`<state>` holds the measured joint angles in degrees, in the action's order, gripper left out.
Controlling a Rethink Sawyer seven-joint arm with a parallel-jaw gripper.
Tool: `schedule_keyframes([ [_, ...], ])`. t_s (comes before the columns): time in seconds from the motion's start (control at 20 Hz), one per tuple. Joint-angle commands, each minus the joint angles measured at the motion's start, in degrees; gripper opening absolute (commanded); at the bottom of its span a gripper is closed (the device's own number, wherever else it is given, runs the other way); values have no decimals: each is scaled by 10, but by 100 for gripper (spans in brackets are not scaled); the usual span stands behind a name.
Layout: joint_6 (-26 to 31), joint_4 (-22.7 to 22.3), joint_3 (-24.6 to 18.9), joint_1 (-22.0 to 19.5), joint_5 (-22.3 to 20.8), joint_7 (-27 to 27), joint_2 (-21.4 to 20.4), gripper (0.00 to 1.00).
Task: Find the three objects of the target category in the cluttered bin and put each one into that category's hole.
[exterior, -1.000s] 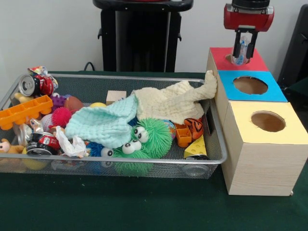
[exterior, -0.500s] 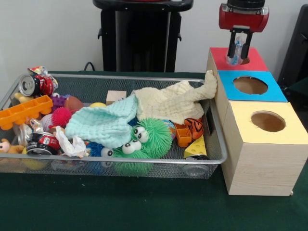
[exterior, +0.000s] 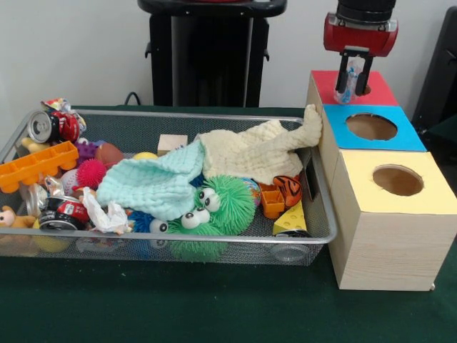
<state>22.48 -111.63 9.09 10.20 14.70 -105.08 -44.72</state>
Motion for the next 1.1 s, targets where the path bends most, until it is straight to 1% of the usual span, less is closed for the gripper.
schedule_keyframes([
  [0.05,17,67,10,15,36,-161,54,0],
  [0.2,22,72,17,20,41,-159,55,0],
  [0.45,52,90,28,26,45,-160,53,0],
  [1.1,72,113,44,42,61,-162,65,0],
])
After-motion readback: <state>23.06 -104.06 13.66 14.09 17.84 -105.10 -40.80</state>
